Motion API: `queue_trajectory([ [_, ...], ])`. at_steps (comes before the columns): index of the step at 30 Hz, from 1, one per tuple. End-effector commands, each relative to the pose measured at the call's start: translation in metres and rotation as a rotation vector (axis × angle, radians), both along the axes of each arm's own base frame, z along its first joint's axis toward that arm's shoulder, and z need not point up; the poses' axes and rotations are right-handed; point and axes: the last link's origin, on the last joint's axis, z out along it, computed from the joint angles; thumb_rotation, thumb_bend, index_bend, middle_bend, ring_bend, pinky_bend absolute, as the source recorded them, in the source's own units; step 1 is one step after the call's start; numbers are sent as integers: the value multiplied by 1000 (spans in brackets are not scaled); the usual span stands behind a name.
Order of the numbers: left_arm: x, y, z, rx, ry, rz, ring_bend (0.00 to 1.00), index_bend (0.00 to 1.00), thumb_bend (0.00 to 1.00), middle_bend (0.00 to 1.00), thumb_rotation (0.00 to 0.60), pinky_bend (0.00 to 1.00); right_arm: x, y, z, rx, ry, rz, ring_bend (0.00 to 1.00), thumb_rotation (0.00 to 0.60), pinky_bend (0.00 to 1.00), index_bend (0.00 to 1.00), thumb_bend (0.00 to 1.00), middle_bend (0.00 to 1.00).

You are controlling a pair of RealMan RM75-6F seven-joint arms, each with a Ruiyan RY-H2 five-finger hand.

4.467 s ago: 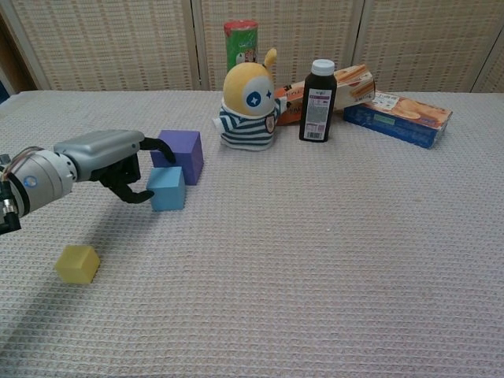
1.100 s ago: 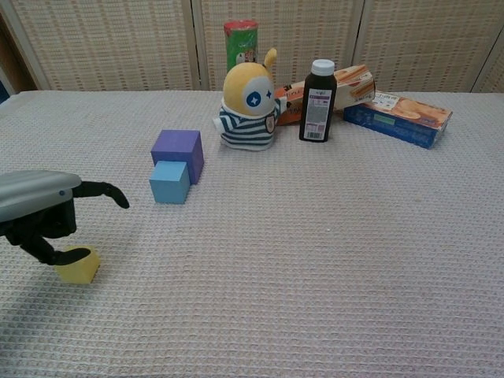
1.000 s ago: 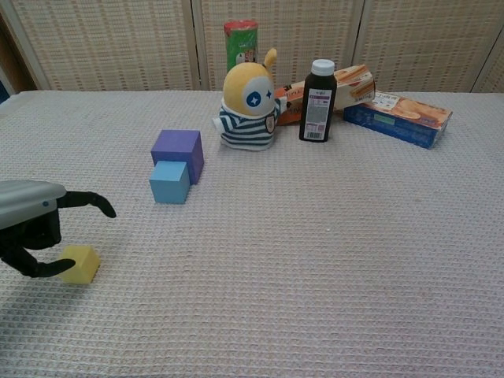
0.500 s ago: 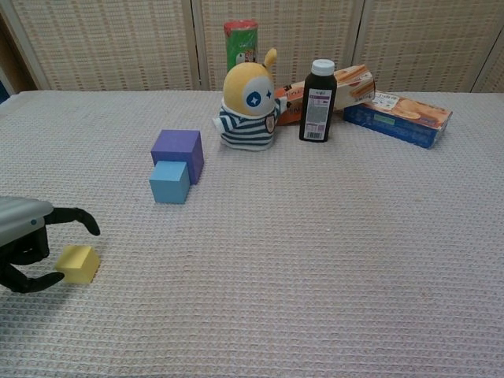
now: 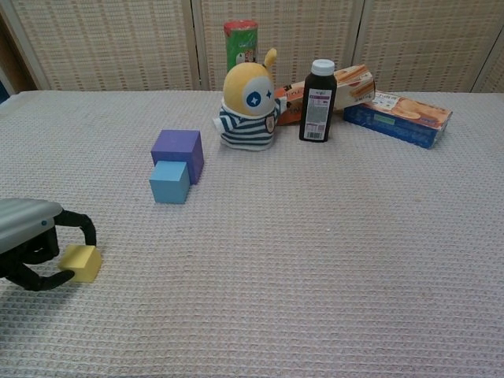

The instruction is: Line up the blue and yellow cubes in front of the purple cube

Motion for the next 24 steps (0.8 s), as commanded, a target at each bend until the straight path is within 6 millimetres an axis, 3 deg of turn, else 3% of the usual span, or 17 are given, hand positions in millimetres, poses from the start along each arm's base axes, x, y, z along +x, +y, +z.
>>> queue_trajectory([
  [1, 0, 1, 0, 7, 1, -3, 1000, 472, 357, 1000, 600, 1000, 0, 0, 0, 0, 1, -1, 0, 600, 0, 0, 73, 0],
  [7, 4, 8, 8, 48, -20, -25, 1000, 535, 355, 1000, 600, 1000, -1, -2, -1, 4, 3, -6, 0, 600, 0, 0, 72, 0],
  [12, 17, 20, 13, 47, -51, -53, 1000, 510, 355, 1000, 600, 1000, -1, -3, -3, 7, 7, -10, 0, 600, 0, 0, 72, 0],
  [24, 58, 58, -21, -16, -75, -131, 1000, 462, 366, 1000, 600, 1000, -5, -8, -3, -1, 14, -35, 0, 600, 0, 0, 72, 0],
])
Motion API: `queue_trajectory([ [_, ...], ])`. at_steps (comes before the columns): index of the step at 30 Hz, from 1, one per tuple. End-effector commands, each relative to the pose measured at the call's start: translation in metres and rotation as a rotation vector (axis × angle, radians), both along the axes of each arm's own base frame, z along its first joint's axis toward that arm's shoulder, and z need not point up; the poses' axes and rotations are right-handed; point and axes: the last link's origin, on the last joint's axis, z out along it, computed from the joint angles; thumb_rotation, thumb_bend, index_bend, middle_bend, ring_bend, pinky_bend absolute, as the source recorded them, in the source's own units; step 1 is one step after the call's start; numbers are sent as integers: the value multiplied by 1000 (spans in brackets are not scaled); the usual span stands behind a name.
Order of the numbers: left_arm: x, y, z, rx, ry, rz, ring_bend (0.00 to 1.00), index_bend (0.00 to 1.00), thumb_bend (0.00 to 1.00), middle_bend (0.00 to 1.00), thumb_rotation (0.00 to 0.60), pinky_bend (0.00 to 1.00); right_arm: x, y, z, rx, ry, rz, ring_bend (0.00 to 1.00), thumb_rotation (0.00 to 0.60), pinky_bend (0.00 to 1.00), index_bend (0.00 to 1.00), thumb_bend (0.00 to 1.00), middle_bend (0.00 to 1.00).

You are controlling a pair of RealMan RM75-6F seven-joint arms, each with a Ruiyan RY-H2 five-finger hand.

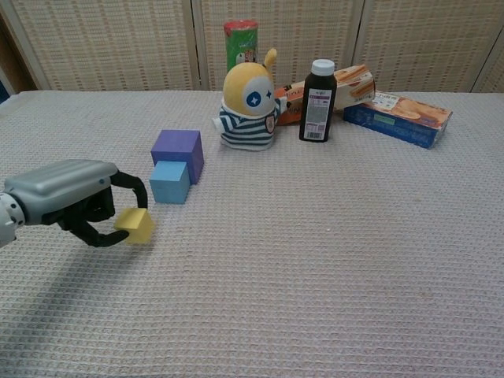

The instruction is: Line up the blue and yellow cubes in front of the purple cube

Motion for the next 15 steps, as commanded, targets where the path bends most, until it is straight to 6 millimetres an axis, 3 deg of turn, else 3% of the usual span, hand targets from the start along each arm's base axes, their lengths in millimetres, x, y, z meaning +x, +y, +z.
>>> queue_trajectory([
  [1, 9, 10, -10, -11, 3, -13, 1000, 463, 367, 1000, 600, 1000, -2, -2, 1, -3, -1, -9, 0, 600, 0, 0, 72, 0],
  [15, 15, 37, -21, 14, 11, -2, 1000, 460, 368, 1000, 600, 1000, -7, -9, 2, -4, 0, -41, 0, 600, 0, 0, 72, 0],
])
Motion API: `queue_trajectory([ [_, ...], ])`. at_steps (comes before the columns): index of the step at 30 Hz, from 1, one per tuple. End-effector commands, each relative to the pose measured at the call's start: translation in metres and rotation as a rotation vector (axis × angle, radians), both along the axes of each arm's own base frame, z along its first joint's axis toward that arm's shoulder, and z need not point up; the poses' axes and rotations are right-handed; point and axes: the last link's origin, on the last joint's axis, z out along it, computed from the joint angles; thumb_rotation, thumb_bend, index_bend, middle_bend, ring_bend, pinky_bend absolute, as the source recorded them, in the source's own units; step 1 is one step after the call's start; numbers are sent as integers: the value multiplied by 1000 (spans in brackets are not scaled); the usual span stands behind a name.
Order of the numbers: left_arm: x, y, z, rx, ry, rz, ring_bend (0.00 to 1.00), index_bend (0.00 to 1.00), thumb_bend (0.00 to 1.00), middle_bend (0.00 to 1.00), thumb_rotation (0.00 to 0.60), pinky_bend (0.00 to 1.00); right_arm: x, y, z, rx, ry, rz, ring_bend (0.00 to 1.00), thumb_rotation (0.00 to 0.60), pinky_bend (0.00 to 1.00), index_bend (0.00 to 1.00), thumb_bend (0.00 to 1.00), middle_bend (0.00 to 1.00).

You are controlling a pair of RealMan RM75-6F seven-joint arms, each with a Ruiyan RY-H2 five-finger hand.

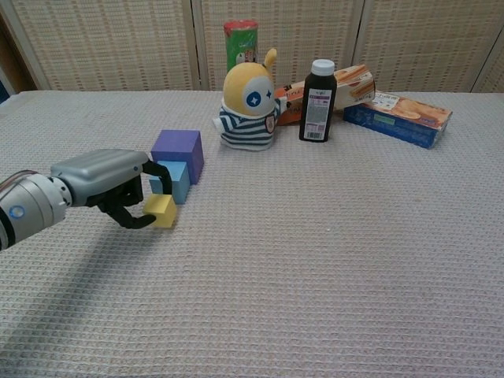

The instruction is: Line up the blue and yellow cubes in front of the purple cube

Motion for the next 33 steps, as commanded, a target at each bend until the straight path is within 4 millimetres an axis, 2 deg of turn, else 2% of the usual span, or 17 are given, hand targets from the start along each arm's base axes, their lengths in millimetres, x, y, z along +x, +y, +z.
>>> queue_trajectory([
  [1, 1, 2, -3, -7, 0, -2, 1000, 460, 367, 1000, 600, 1000, 0, -1, 0, -1, 1, -3, 0, 600, 0, 0, 72, 0],
  [13, 0, 8, -11, -7, 35, -19, 1000, 426, 366, 1000, 600, 1000, -1, -1, 1, -3, 1, -14, 0, 600, 0, 0, 73, 0],
  [27, -5, 10, -8, 1, 44, -4, 1000, 392, 366, 1000, 600, 1000, -1, 0, 0, 21, -10, -18, 0, 600, 0, 0, 72, 0],
  [33, -5, 10, -7, 3, 43, -2, 1000, 342, 365, 1000, 600, 1000, -1, 0, 0, 28, -8, -23, 0, 600, 0, 0, 72, 0],
])
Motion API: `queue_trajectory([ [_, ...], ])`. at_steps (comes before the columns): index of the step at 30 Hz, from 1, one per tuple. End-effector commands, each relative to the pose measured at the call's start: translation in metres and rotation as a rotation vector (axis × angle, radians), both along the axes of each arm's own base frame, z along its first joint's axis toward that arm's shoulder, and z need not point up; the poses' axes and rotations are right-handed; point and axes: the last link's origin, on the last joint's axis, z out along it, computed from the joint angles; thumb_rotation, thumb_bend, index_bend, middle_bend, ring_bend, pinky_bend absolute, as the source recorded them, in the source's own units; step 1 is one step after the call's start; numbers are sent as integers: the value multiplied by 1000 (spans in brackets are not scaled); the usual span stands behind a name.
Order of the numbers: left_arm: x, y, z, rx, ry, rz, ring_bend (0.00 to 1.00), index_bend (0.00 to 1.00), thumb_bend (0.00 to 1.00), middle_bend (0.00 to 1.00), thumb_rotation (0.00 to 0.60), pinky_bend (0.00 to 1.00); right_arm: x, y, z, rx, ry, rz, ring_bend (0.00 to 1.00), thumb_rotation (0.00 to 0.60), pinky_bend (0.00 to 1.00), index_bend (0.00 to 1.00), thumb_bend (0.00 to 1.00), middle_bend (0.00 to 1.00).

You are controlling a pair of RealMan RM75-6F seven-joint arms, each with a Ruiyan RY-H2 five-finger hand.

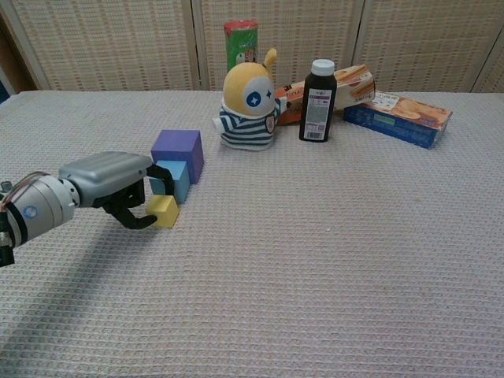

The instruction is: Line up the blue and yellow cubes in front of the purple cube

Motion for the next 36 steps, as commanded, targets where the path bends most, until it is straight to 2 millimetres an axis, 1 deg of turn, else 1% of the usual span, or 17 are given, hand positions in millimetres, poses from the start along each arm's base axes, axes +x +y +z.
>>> queue_trajectory([
  [1, 0, 0, 1, 0, -3, 0, 1000, 329, 366, 1000, 600, 1000, 0, 0, 0, 1, 0, 0, 0, 600, 0, 0, 72, 0],
  [5, 0, -2, 1, -4, -5, -1, 1000, 310, 366, 1000, 600, 1000, 0, 0, 0, 0, 1, 0, 0, 600, 0, 0, 72, 0],
  [12, 2, -6, 3, -1, -8, -12, 1000, 311, 367, 1000, 600, 1000, 1, 1, 0, 0, 1, 1, 0, 600, 0, 0, 72, 0],
  [22, 8, -31, 18, 6, -36, -56, 1000, 323, 366, 1000, 600, 1000, 3, 4, 0, 4, -5, 17, 0, 600, 0, 0, 72, 0],
  [25, 4, -42, 20, -11, -20, -59, 1000, 342, 367, 1000, 600, 1000, 4, 5, 0, 7, -7, 22, 0, 600, 0, 0, 72, 0],
  [27, 1, -48, 19, -22, -7, -58, 1000, 371, 366, 1000, 600, 1000, 5, 6, 0, 10, -9, 27, 0, 600, 0, 0, 72, 0],
  [30, -2, -55, 16, -36, 8, -56, 1000, 380, 367, 1000, 600, 1000, 5, 7, 0, 11, -11, 31, 0, 600, 0, 0, 72, 0],
  [34, -8, -58, 12, -65, 69, -47, 1000, 363, 408, 1000, 600, 1000, 6, 8, 2, 7, -14, 34, 0, 600, 0, 0, 72, 0],
  [36, -9, -58, 11, -71, 88, -41, 1000, 329, 432, 1000, 600, 1000, 5, 8, 2, 6, -15, 34, 0, 600, 0, 0, 72, 0],
])
